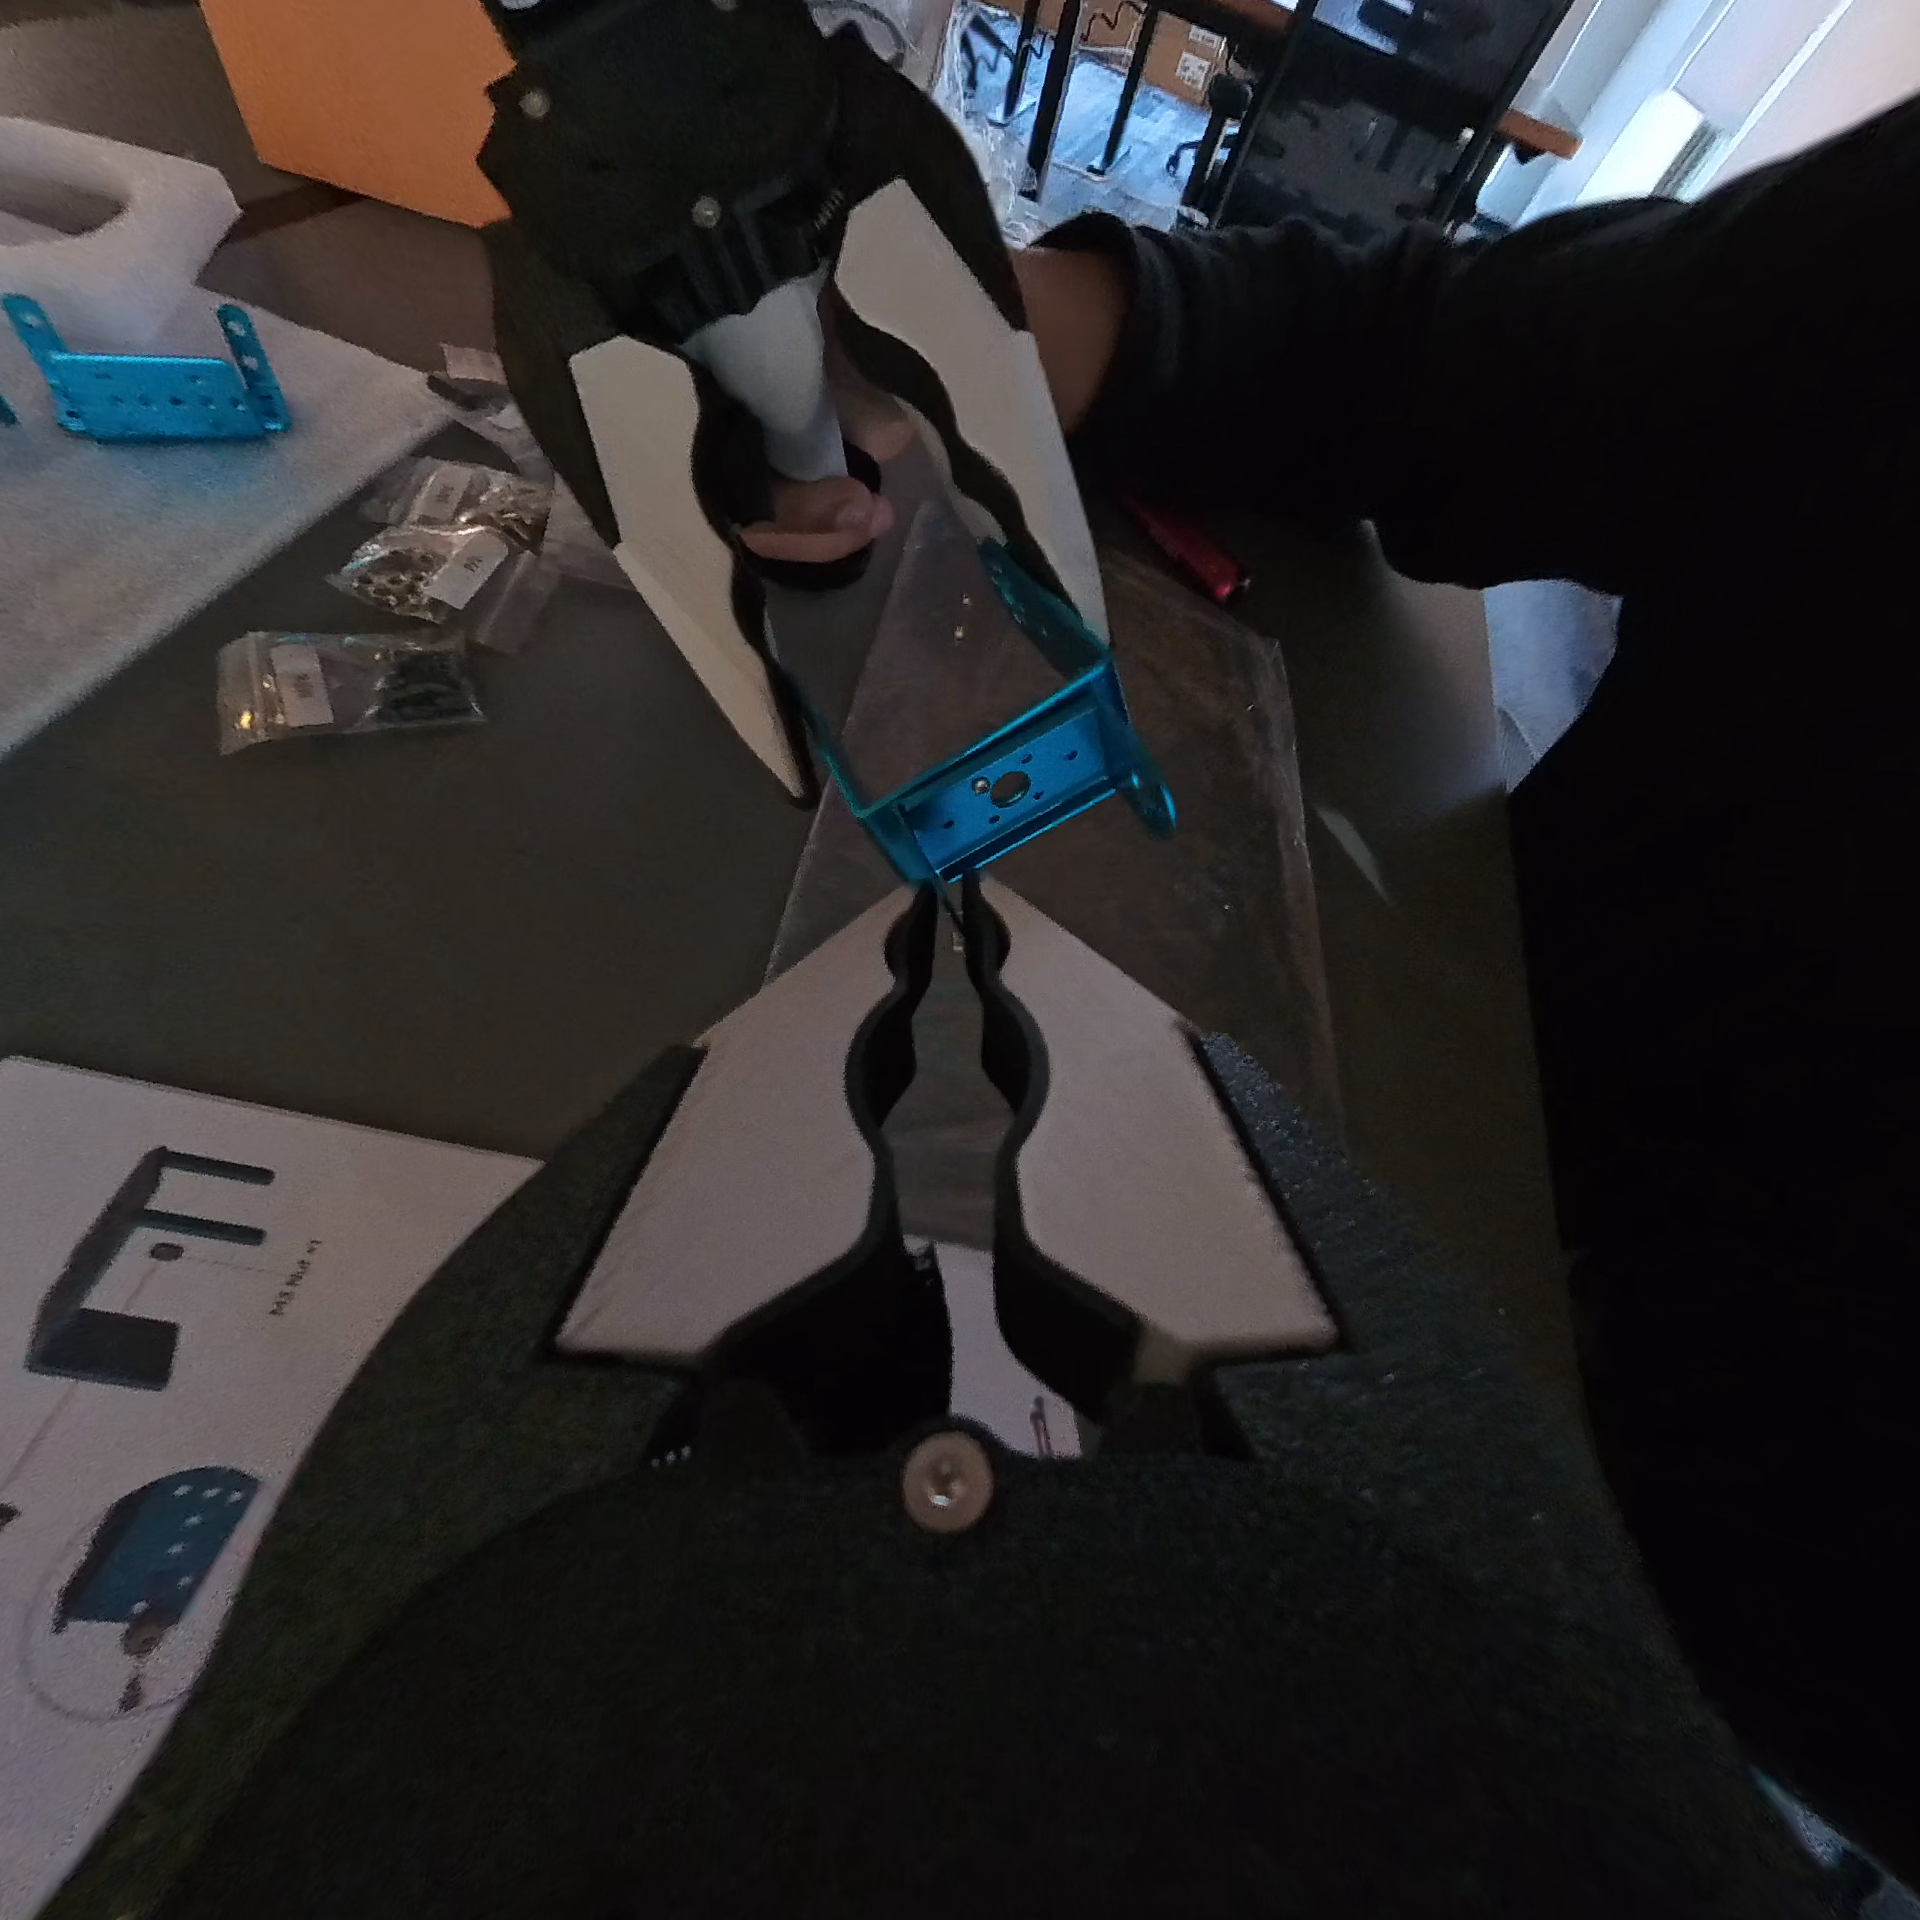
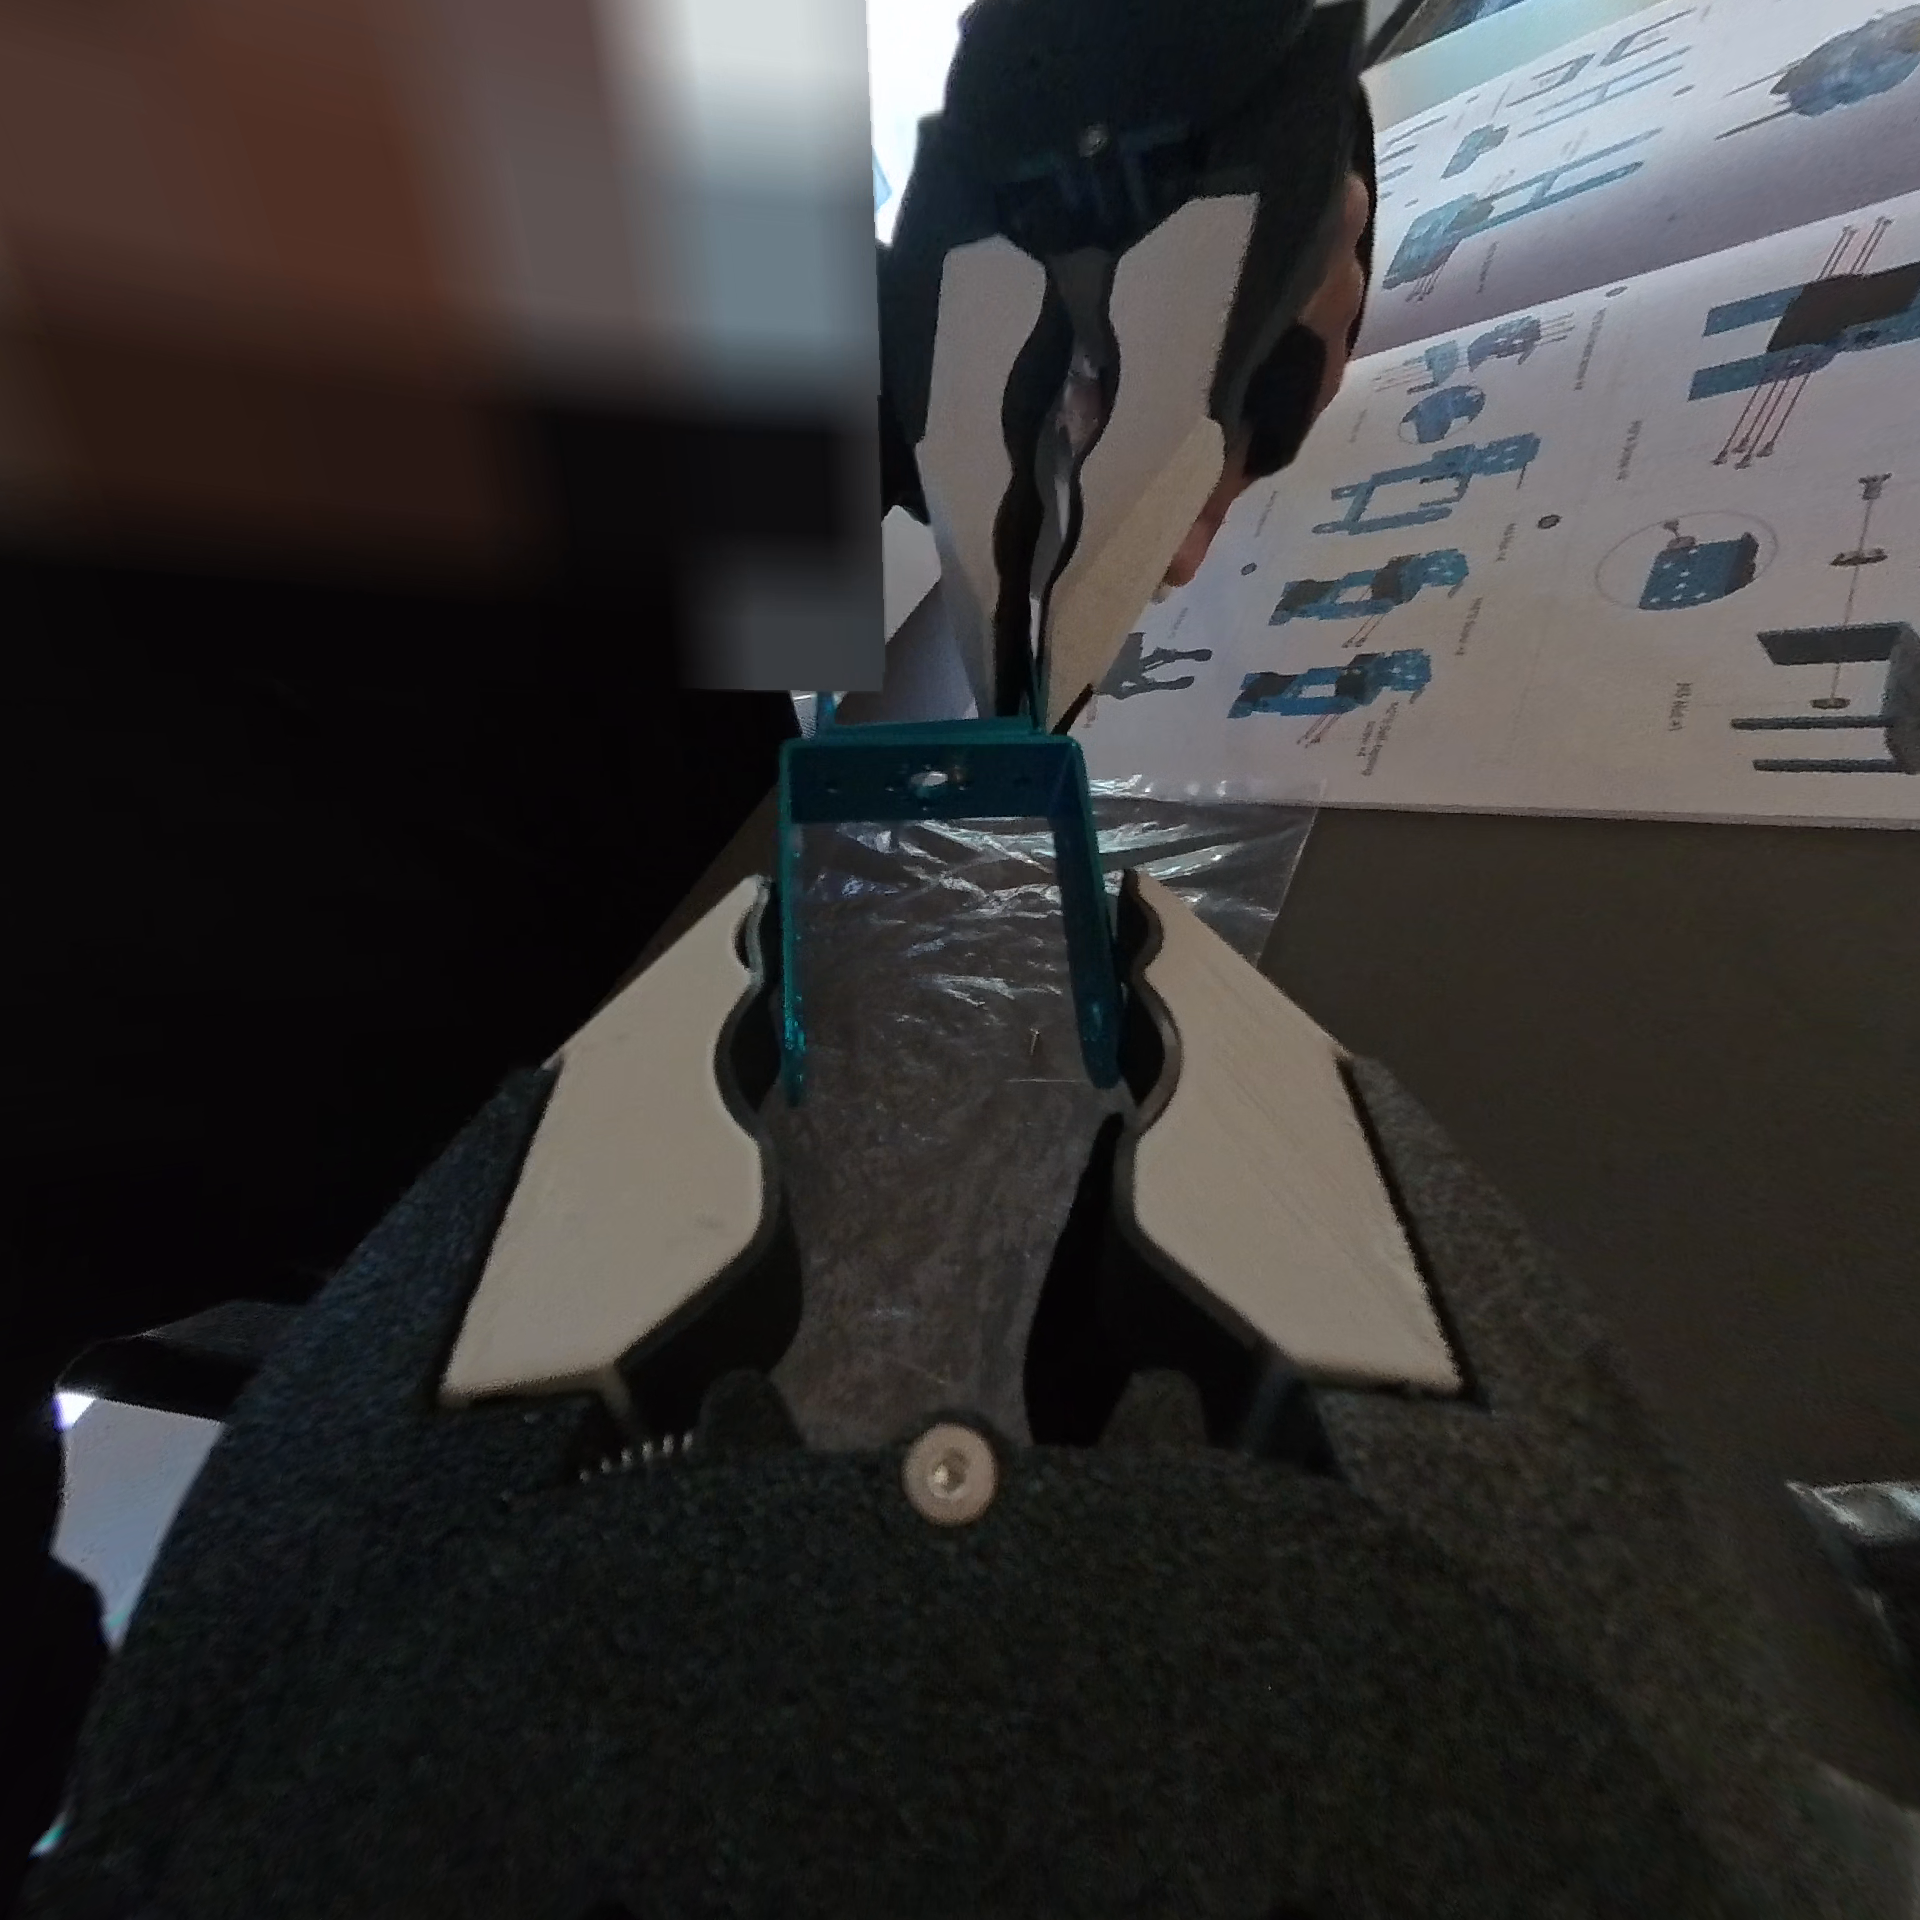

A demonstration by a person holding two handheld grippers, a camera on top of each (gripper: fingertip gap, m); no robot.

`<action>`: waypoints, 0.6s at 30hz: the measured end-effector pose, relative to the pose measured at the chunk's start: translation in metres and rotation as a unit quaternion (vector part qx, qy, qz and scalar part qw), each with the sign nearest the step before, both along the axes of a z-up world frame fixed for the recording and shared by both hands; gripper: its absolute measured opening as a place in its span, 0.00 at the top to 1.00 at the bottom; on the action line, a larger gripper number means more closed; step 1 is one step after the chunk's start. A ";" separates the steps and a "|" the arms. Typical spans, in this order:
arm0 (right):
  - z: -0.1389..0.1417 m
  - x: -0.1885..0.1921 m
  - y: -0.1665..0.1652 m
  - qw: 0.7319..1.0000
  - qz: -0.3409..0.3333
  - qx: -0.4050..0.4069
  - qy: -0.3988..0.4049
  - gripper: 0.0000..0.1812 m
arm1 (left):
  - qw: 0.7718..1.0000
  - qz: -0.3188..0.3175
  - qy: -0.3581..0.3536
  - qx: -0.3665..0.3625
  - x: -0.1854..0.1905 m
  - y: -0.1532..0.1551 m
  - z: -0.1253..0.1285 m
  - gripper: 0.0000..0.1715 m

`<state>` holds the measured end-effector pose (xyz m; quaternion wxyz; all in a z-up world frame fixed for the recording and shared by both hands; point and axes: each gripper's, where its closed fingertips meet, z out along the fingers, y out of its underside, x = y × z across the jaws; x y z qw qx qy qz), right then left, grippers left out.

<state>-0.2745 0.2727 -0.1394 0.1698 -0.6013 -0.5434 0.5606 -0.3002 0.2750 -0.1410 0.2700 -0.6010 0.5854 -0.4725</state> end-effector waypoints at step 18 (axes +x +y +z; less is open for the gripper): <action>0.035 0.006 0.019 0.984 -0.035 -0.161 0.060 0.65 | 0.993 0.035 -0.077 0.084 -0.007 0.019 0.037 0.71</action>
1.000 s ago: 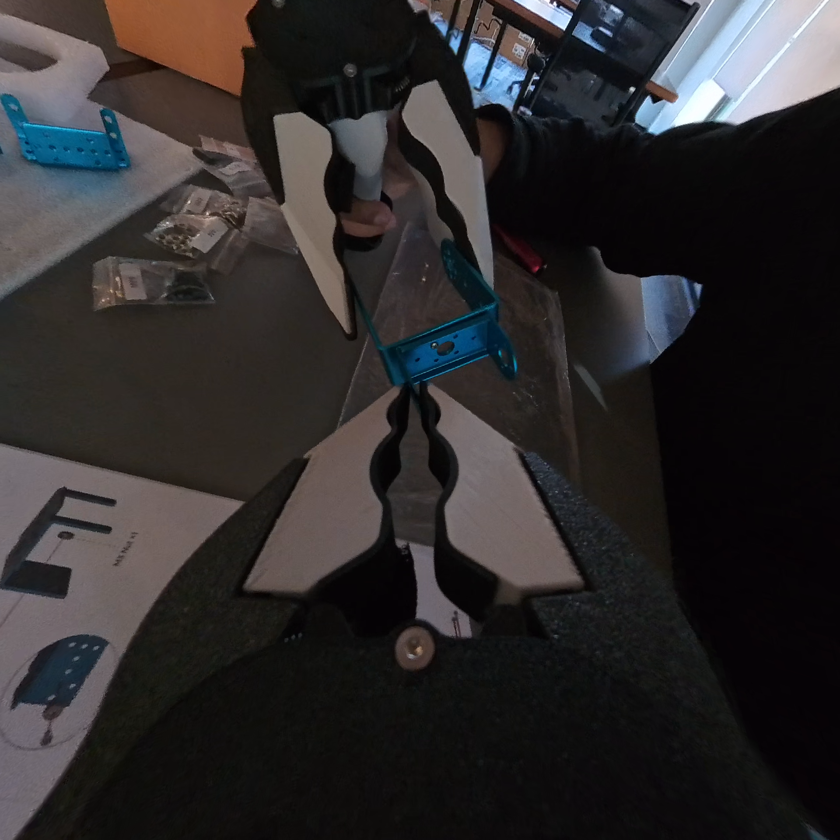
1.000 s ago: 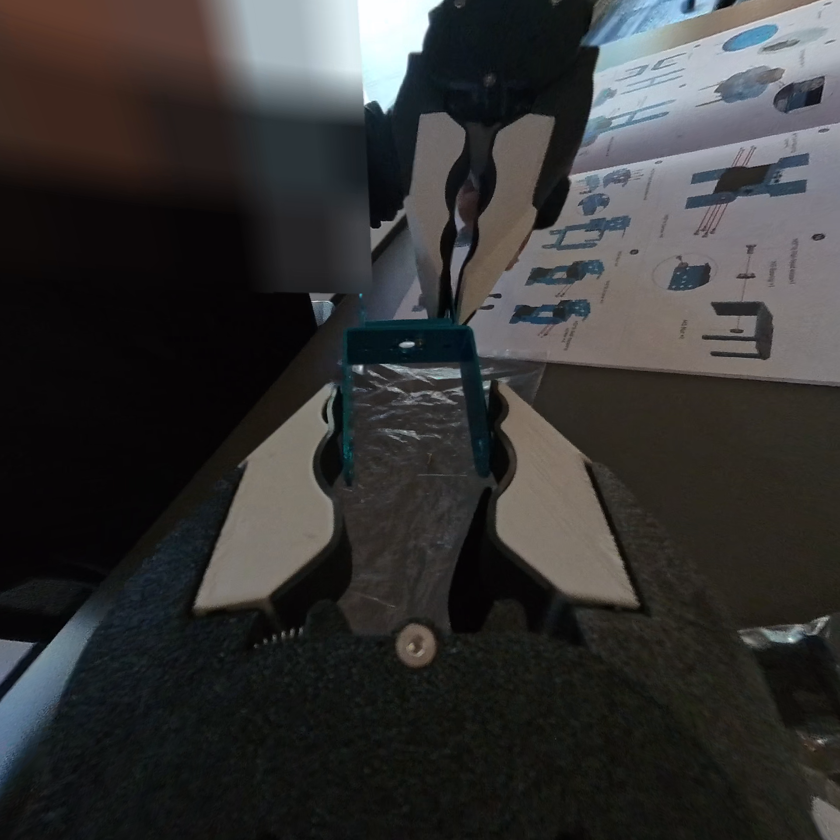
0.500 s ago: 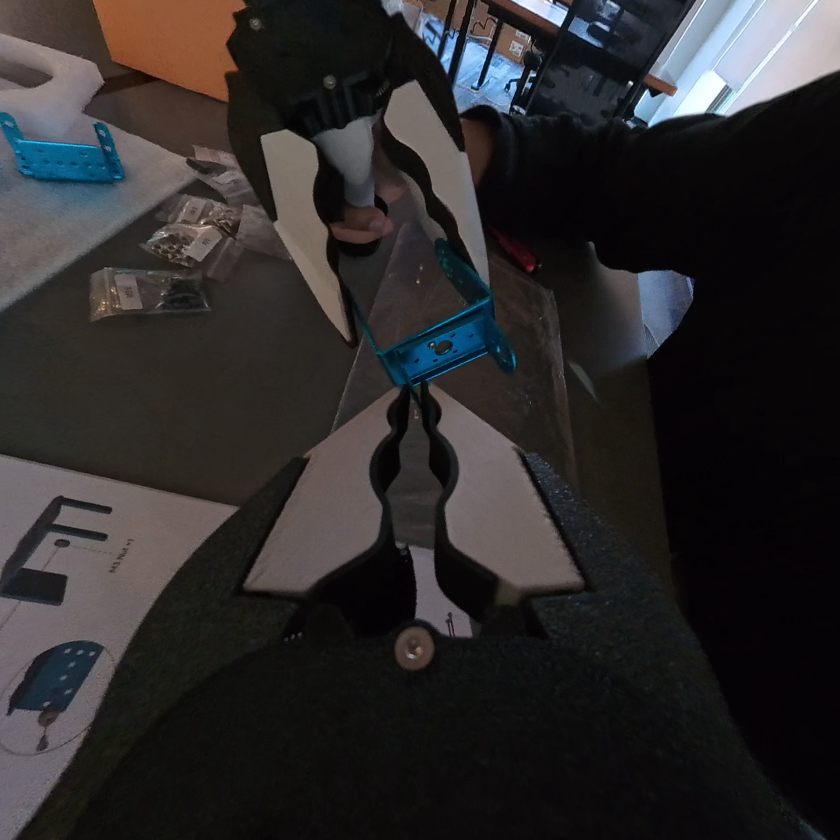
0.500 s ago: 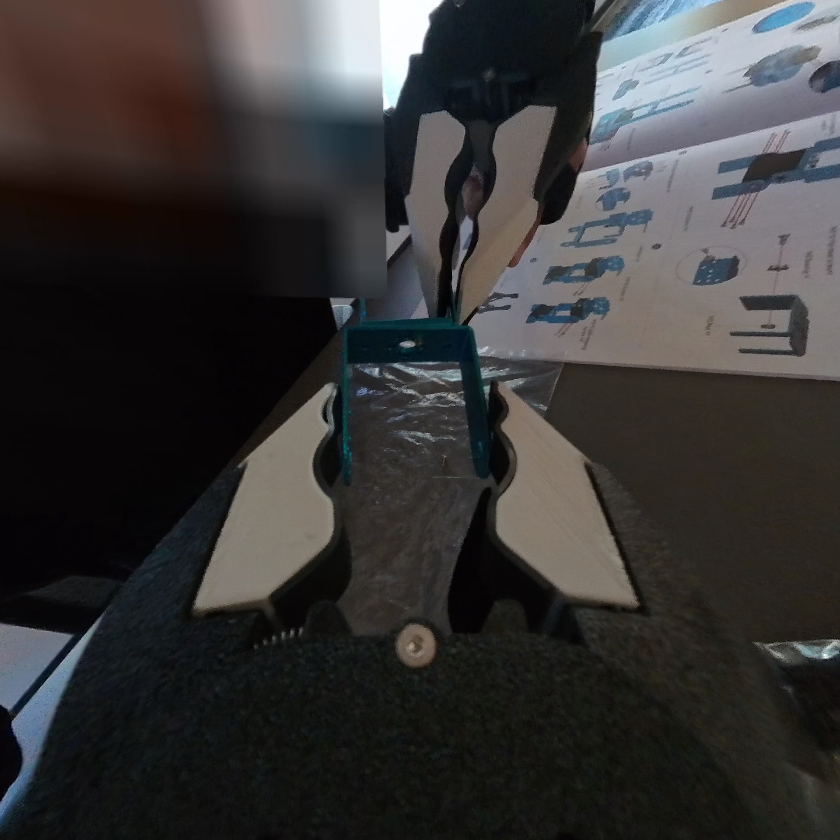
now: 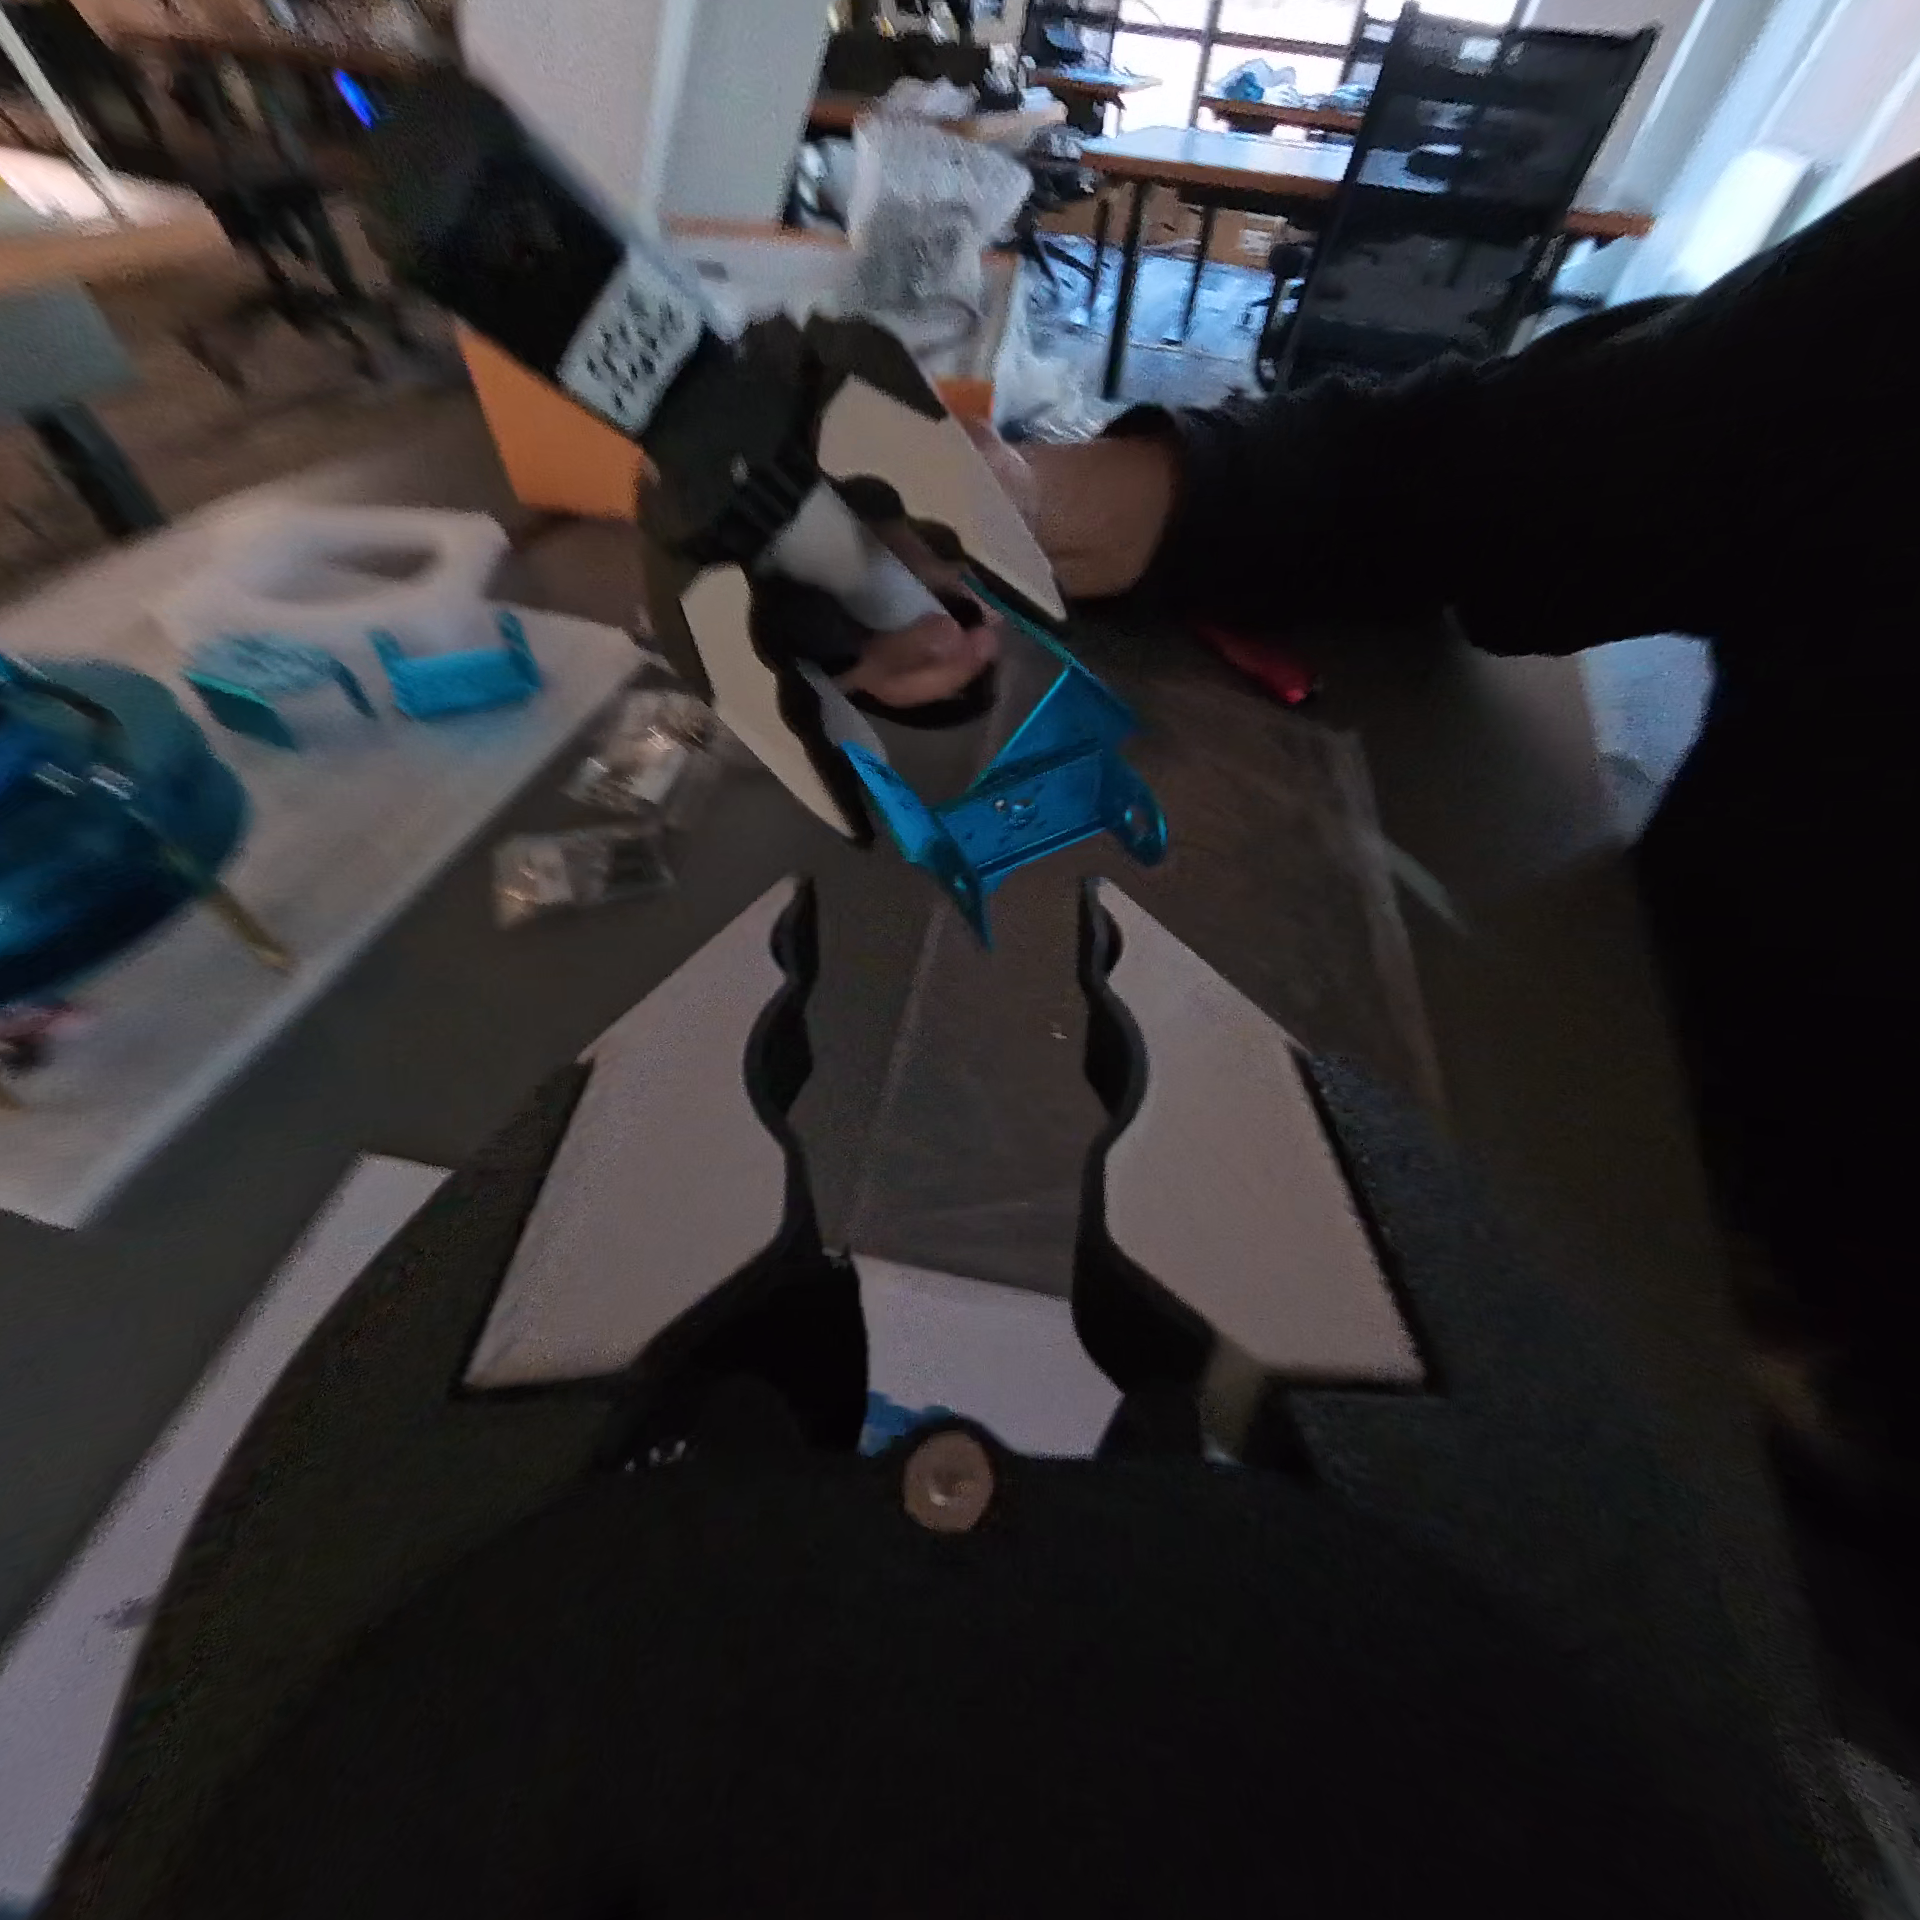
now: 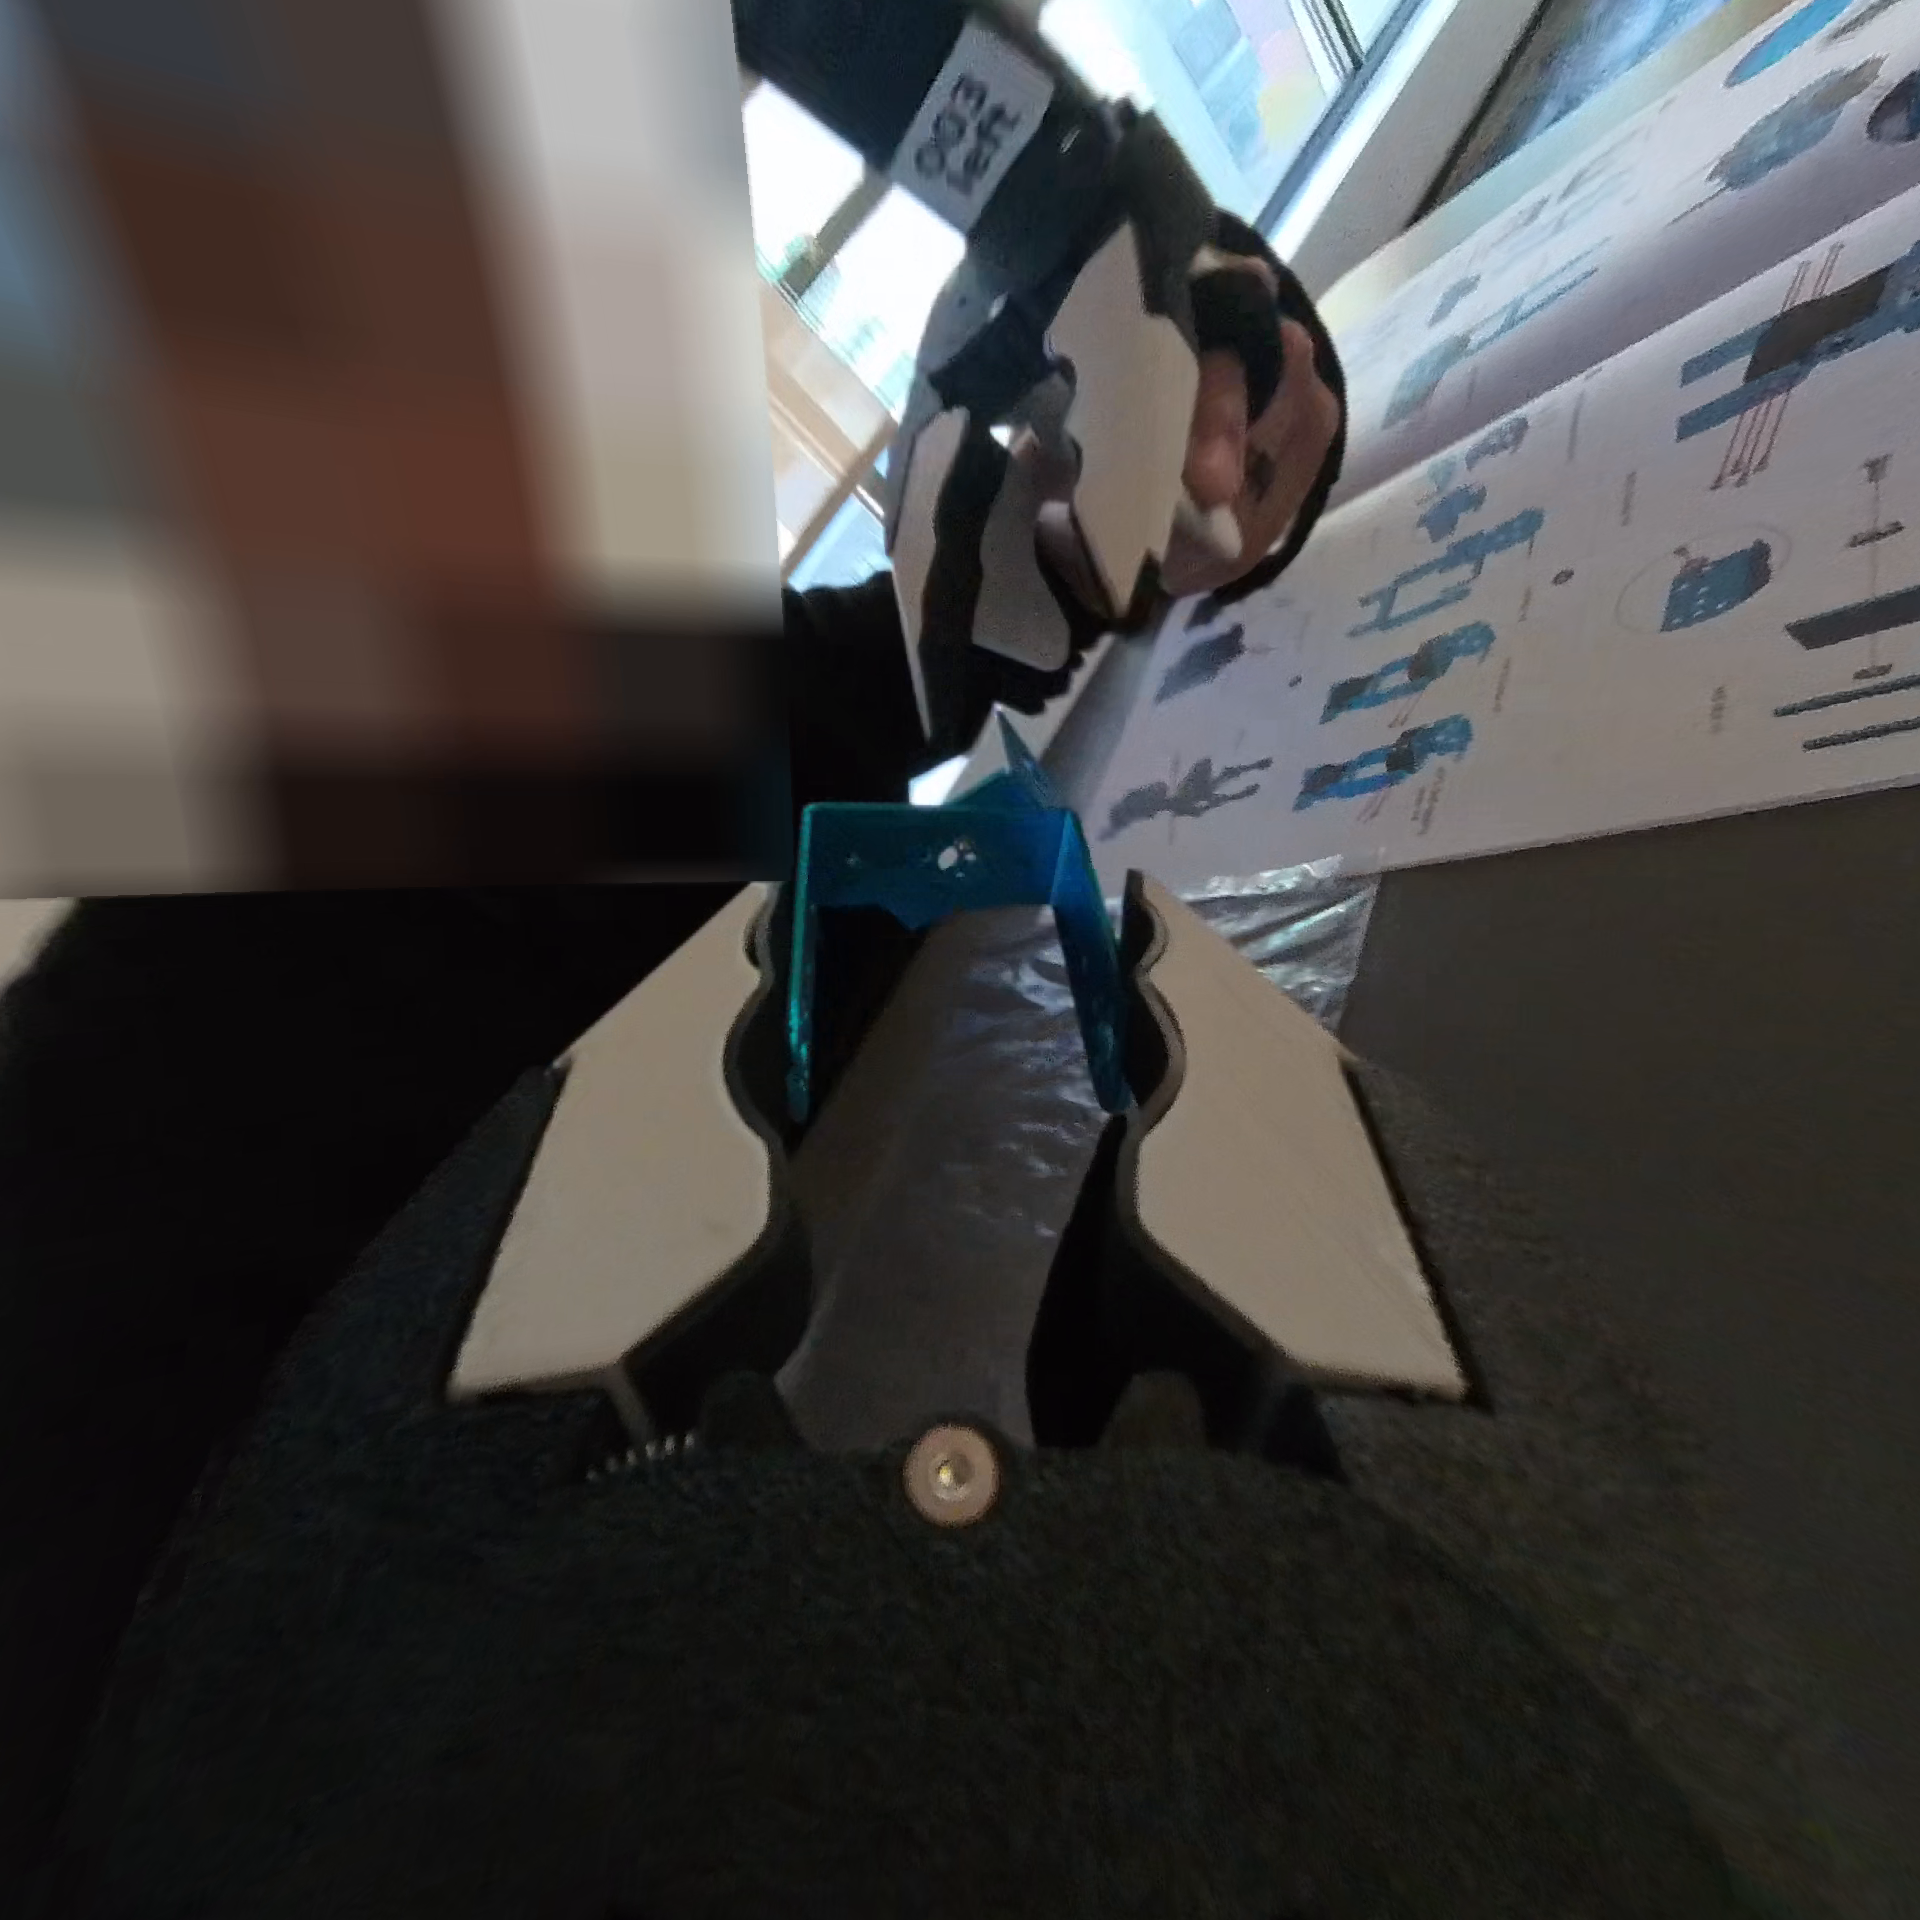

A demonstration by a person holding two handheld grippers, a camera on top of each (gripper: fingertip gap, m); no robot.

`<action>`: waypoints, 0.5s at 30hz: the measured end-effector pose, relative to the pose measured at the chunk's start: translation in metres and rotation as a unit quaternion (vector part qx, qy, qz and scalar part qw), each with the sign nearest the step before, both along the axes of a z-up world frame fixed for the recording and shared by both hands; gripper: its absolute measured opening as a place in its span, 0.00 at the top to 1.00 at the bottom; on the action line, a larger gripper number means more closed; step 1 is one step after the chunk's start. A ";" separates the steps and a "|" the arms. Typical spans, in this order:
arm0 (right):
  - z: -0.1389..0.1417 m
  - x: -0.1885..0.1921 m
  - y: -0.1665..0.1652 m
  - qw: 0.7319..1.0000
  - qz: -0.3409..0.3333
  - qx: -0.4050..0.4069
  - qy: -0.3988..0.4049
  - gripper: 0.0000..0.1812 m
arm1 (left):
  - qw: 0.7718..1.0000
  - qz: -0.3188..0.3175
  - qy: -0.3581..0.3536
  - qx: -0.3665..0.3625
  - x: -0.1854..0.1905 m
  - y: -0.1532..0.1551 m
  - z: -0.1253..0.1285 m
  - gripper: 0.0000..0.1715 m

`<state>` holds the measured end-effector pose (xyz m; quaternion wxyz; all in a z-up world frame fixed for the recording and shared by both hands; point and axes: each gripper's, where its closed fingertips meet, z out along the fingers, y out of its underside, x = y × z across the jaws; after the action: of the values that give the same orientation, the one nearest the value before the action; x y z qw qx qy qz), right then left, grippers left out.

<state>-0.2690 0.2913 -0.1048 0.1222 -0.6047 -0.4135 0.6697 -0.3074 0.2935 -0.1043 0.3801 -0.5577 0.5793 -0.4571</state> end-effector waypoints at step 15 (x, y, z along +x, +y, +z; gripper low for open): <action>-0.002 0.011 0.004 0.997 -0.030 0.036 -0.063 1.00 | 0.962 0.031 -0.003 0.270 -0.022 0.000 -0.009 0.67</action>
<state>-0.2583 0.2951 -0.1069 0.1376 -0.6531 -0.4255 0.6111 -0.3293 0.2932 -0.1134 0.5323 -0.4505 0.6624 -0.2738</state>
